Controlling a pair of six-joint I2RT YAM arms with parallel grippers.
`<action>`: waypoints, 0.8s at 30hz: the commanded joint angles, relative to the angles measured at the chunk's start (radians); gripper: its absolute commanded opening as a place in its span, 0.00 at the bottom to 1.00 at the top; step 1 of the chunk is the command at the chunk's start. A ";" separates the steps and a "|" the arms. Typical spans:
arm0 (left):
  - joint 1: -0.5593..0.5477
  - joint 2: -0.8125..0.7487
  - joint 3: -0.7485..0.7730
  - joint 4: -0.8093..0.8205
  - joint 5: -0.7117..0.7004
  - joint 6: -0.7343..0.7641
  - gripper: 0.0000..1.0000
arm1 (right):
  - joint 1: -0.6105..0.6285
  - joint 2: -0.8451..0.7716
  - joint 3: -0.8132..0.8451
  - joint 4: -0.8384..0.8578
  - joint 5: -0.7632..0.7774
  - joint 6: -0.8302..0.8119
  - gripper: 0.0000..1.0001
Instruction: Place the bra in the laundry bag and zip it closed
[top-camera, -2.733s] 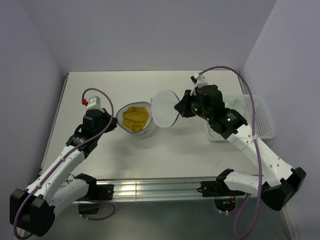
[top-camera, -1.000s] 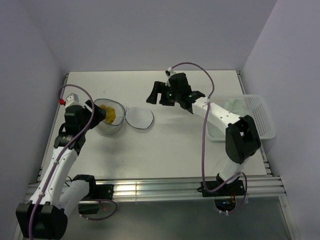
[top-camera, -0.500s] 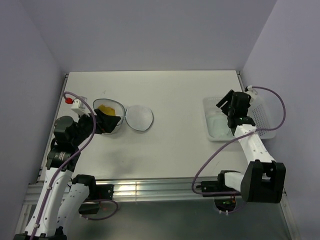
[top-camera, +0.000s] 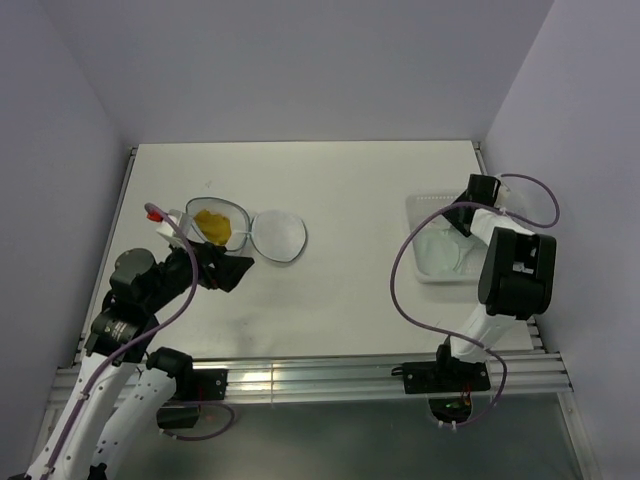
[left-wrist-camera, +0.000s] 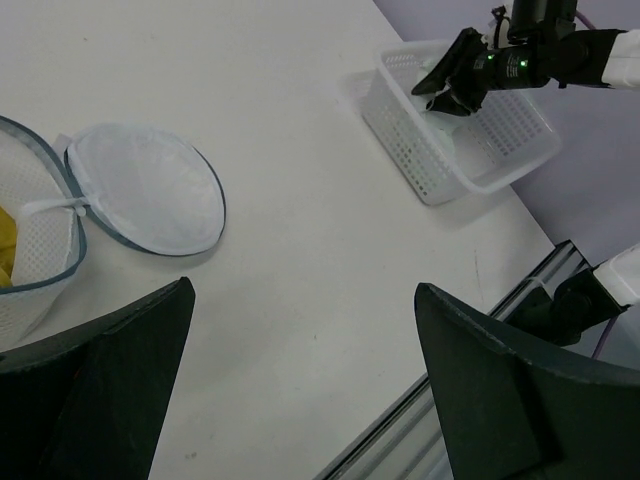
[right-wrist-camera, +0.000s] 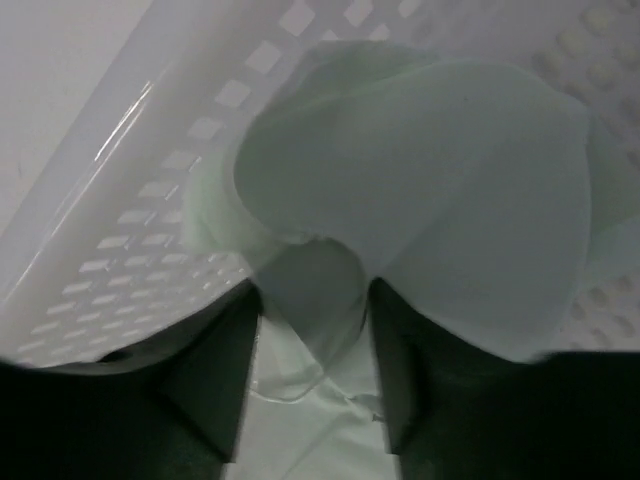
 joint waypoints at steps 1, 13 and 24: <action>-0.031 -0.021 0.012 0.003 -0.066 0.022 0.99 | -0.007 0.027 0.068 -0.002 -0.043 0.014 0.49; -0.061 -0.053 0.012 -0.014 -0.146 0.019 0.98 | 0.080 -0.705 -0.179 0.244 0.040 0.072 0.00; -0.022 -0.041 0.004 -0.011 -0.146 0.016 0.98 | 0.363 -0.934 0.039 0.002 -0.236 -0.049 0.00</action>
